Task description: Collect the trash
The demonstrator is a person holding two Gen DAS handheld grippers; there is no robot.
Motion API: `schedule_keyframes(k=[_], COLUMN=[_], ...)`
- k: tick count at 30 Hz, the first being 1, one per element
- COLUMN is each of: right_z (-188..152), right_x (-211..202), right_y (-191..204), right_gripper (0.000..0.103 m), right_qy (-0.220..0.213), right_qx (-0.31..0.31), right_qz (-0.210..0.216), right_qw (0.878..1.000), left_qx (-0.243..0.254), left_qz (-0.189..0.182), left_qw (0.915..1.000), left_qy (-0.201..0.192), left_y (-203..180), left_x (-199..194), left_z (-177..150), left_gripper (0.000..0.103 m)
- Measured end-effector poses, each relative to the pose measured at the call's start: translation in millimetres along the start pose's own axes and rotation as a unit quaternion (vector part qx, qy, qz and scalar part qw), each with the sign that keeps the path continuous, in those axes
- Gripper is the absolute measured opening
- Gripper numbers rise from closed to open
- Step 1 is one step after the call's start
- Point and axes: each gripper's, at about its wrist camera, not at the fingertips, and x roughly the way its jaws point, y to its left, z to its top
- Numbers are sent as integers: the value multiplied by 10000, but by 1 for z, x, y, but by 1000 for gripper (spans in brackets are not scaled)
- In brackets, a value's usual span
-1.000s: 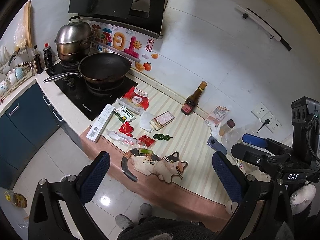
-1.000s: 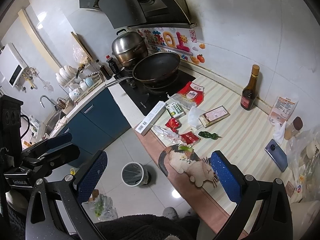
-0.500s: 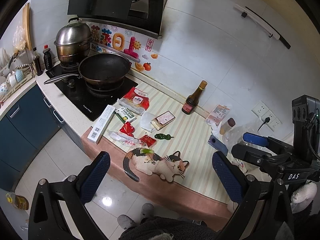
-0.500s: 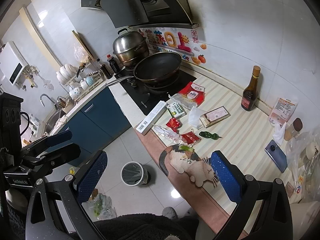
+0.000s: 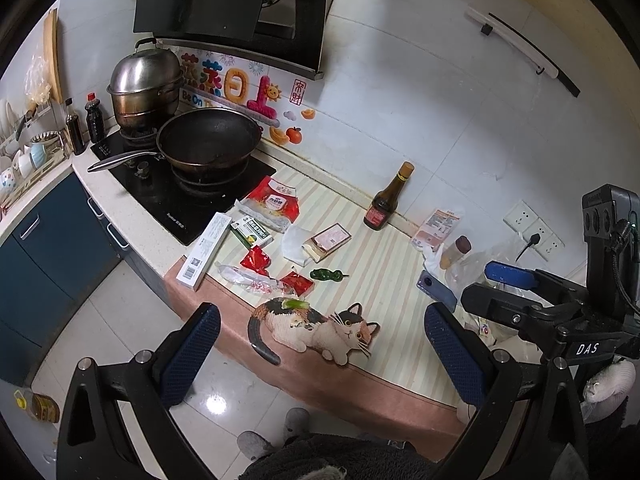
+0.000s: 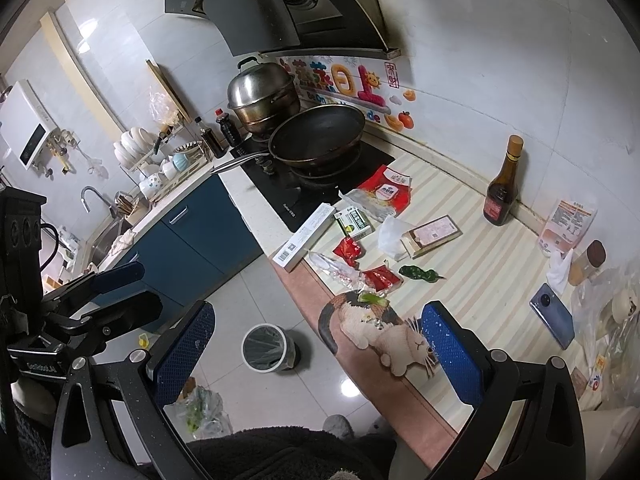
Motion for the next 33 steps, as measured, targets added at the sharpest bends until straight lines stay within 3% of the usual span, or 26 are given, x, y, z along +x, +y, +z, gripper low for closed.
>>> schedule_keyframes(k=[29, 31, 33], right_z=[3, 6, 9], right_x=[-1, 1, 8], right_y=[12, 16, 15], right_gripper=[103, 103, 103], right_qy=[-19, -17, -50], right_qx=[13, 68, 190], right_qz=[-16, -78, -213], right_qw=[10000, 9999, 9996], left_qx=[15, 4, 47], left_qz=[-76, 30, 569], left_qw=[10000, 10000, 9983], left_qy=[14, 14, -98], left_y=[7, 13, 21], left_x=[0, 2, 9], left_z=[7, 6, 8], left_gripper=[103, 103, 103])
